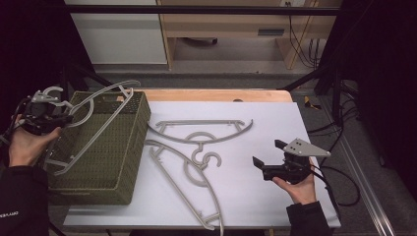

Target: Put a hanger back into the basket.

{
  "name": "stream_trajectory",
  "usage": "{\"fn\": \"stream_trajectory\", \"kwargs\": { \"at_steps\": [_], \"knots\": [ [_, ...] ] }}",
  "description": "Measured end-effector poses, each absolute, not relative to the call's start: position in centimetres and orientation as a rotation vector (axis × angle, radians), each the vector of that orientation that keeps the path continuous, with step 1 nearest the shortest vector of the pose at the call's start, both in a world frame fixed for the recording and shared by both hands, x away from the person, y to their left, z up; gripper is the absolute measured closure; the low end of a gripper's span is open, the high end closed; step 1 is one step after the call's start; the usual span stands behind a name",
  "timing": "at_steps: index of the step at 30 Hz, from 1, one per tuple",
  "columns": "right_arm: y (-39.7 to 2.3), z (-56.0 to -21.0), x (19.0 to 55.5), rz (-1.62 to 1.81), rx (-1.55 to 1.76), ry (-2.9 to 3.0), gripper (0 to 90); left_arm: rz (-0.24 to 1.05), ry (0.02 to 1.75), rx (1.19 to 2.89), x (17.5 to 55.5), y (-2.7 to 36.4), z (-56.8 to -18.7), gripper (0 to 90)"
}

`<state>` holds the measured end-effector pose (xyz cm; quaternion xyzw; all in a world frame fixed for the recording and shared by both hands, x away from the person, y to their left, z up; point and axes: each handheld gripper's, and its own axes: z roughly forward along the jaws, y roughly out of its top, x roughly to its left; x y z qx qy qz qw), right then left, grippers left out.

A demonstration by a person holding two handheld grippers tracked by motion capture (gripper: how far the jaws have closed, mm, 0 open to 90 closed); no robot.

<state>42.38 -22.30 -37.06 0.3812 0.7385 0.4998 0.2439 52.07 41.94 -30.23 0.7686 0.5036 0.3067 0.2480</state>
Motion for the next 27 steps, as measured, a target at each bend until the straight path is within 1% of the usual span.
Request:
{"fn": "stream_trajectory", "kwargs": {
  "at_steps": [4, 6, 11, 15, 18, 21, 24, 27],
  "knots": [
    [-22.3, -37.1, 42.4, 1.363, 1.039, 2.020, 6.0, 0.894, 1.360, 2.146, 52.2, 41.6, -30.6, 82.7],
    [-22.2, -37.1, 42.4, 1.357, 1.044, 2.023, 5.9, 0.898, 1.364, 2.168, 52.2, 41.6, -31.0, 82.7],
    [-22.2, -37.1, 42.4, 1.358, 1.043, 2.023, 5.9, 0.875, 1.354, 2.183, 52.1, 42.3, -31.6, 82.7],
    [-22.2, -37.1, 42.4, 1.358, 1.039, 2.021, 6.0, 0.862, 1.342, 2.166, 51.7, 42.9, -31.6, 82.7],
    [-22.2, -37.1, 42.4, 1.354, 1.046, 2.022, 6.0, 0.829, 1.307, 2.151, 51.3, 43.0, -31.6, 82.8],
    [-22.2, -37.1, 42.4, 1.356, 1.045, 2.022, 6.0, 0.838, 1.290, 2.188, 51.4, 42.5, -31.8, 82.7],
    [-22.2, -37.1, 42.4, 1.356, 1.045, 2.022, 6.0, 0.829, 1.326, 2.226, 51.7, 42.3, -32.7, 82.7],
    [-22.2, -37.2, 42.4, 1.359, 1.044, 2.023, 6.1, 0.800, 1.360, 2.221, 51.8, 42.5, -33.8, 82.7]
  ]
}}
